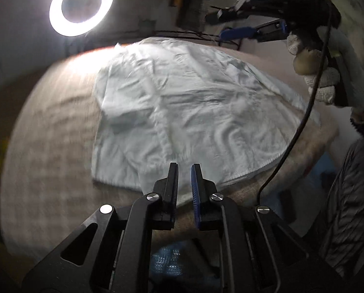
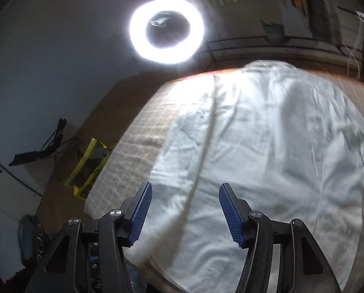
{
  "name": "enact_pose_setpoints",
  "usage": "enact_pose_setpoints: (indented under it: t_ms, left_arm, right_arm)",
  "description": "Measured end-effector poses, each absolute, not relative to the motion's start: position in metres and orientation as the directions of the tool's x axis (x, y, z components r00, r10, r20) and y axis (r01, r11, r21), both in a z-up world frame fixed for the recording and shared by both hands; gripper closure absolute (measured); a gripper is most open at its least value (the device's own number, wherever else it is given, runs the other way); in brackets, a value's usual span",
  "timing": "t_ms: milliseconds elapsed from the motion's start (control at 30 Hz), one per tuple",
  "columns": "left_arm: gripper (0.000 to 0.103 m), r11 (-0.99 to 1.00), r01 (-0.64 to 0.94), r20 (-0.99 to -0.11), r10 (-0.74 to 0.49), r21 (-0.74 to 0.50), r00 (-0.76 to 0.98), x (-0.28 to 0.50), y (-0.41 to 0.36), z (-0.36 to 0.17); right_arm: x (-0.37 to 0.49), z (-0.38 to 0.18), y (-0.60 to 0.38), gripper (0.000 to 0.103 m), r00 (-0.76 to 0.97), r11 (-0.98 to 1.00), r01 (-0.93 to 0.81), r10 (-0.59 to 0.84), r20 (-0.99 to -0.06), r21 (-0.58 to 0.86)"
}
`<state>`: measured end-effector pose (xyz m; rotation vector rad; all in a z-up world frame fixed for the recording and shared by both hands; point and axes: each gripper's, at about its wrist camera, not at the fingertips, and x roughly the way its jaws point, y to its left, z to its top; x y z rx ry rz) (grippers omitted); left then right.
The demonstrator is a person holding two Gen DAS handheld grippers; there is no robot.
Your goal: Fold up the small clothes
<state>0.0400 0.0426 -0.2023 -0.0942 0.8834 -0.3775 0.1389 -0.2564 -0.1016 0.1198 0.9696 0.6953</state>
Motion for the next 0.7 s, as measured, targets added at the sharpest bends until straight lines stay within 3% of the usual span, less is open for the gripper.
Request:
enact_pose_setpoints:
  t_ms: [200, 367, 500, 700]
  left_arm:
    - [0.090, 0.883, 0.045, -0.730, -0.413, -0.467, 0.545, 0.052, 0.069, -0.240]
    - [0.090, 0.900, 0.024, -0.781, -0.391, -0.435, 0.488, 0.056, 0.059, -0.261]
    - [0.090, 0.898, 0.012, -0.772, -0.384, -0.439, 0.507, 0.054, 0.061, -0.263]
    - [0.090, 0.884, -0.015, -0.756, -0.390, -0.467, 0.525, 0.052, 0.070, -0.264]
  right_arm:
    - [0.170, -0.092, -0.176, 0.043, 0.324, 0.735, -0.621, 0.559, -0.763, 0.274]
    - [0.195, -0.134, -0.096, 0.043, 0.248, 0.707, -0.675, 0.487, -0.838, 0.211]
    - [0.226, -0.179, -0.056, 0.050, 0.192, 0.743, -0.626, 0.441, -0.877, 0.237]
    - [0.250, -0.219, -0.022, 0.050, 0.175, 0.777, -0.598, 0.366, -0.914, 0.196]
